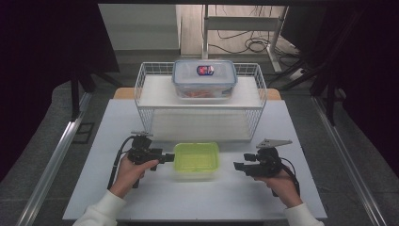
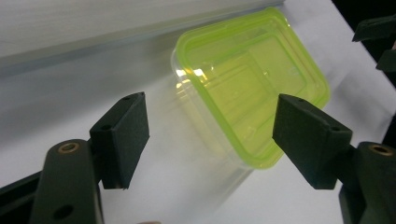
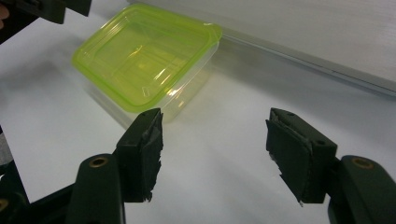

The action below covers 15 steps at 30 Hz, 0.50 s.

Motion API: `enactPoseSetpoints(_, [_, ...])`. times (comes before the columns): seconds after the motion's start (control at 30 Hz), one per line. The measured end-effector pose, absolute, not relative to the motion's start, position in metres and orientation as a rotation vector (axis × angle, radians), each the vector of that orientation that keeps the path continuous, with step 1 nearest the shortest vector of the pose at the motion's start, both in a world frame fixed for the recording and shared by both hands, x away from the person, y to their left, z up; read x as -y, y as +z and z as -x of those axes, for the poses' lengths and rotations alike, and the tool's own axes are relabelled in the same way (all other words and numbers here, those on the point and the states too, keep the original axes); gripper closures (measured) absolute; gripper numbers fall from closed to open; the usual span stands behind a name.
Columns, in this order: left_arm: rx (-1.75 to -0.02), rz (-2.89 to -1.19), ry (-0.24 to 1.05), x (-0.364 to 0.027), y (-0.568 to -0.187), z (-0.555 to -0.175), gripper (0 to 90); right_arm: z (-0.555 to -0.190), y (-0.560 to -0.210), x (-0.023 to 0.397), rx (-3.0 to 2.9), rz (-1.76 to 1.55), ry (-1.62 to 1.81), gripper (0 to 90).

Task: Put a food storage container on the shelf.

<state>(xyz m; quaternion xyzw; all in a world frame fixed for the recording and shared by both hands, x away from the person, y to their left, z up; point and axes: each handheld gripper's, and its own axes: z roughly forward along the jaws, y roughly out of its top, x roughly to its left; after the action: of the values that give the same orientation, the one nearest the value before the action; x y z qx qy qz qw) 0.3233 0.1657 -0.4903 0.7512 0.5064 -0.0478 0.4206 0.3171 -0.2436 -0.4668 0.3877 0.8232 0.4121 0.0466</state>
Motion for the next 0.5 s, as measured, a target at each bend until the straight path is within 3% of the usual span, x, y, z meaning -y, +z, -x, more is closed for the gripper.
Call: enactPoseSetpoints(0.5, [-1.296,-1.906,-0.196,-0.146,-0.505,-0.335,41.5,-0.324,-0.463,0.225,-2.514,-1.18,1.312,36.2])
